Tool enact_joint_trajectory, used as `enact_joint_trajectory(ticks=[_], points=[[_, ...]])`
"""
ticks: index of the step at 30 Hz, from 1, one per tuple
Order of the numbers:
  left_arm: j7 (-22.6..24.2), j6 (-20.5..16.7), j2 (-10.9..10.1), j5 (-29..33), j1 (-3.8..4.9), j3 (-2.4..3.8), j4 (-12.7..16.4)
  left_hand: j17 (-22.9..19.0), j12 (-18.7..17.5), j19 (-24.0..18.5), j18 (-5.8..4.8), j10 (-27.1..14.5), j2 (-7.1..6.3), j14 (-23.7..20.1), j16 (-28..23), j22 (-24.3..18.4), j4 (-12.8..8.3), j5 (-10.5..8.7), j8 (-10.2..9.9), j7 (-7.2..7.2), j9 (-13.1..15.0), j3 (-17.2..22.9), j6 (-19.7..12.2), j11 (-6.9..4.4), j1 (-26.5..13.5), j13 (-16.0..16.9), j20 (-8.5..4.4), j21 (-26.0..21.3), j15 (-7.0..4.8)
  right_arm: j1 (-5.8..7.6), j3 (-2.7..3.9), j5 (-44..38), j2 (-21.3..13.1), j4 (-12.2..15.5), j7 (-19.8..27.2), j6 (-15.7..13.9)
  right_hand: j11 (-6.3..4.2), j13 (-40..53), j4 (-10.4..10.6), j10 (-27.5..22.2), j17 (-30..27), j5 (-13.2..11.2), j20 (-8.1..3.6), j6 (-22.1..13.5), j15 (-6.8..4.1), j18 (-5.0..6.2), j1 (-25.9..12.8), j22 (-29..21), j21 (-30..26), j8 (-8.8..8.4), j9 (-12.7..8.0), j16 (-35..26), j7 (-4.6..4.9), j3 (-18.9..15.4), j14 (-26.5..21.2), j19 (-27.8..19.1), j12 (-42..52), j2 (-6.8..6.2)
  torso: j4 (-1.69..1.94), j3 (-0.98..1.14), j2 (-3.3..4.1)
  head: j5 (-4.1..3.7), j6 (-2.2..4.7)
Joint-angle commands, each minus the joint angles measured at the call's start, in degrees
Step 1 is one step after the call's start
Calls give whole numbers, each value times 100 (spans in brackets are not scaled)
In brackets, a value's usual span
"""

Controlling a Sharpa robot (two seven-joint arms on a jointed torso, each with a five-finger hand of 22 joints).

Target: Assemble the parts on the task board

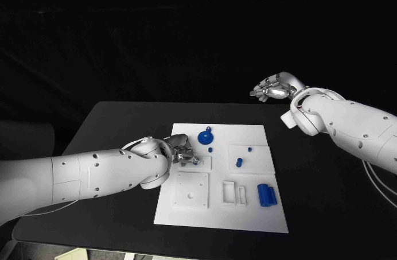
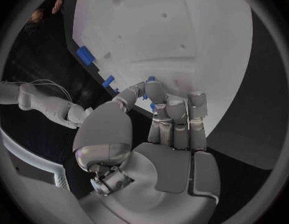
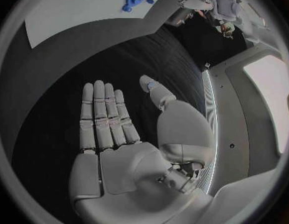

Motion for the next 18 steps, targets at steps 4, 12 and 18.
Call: enact_joint_trajectory(ticks=[4, 12, 18], points=[[-55, 28, 32, -127, -16, 4, -24, -12, 62, 49, 73, -64, 41, 289, 69, 21, -342, -28, 45, -413, 1, 389, 712, -134, 51, 18, -746, 48, -308, 5, -3, -44, 15, 19, 41, 82, -10, -12, 2, 49, -6, 26, 19, -25, 36, 17, 42, 1, -24, -3, -8, -25, 18, -30, -23, -39, -23, 16, 0, -2, 0, 4, -4], [-58, -87, 17, -128, -27, 4, -8, -22, 117, 68, 85, -63, 70, 308, 109, 39, -315, -41, 66, -423, 6, 386, 729, -143, 29, 30, -745, 70, -316, 5, -4, -44, 7, 17, 41, 84, -9, -23, 10, 53, -8, 35, 23, -26, 39, 18, 33, 2, -29, -2, -13, -30, 18, -35, -27, -45, -30, 18, -1, -2, 0, 3, -15], [-40, -146, 9, -115, -34, 4, 8, -29, 159, 82, 94, -63, 86, 320, 139, 50, -295, -41, 85, -431, 11, 384, 744, -151, 12, 39, -746, 84, -325, 4, -5, -44, 1, 18, 42, 87, -9, -35, 14, 57, -10, 56, 27, -27, 40, 20, 29, 3, -34, -1, -18, -35, 18, -38, -30, -51, -37, 21, 2, -1, -1, -1, -18]])
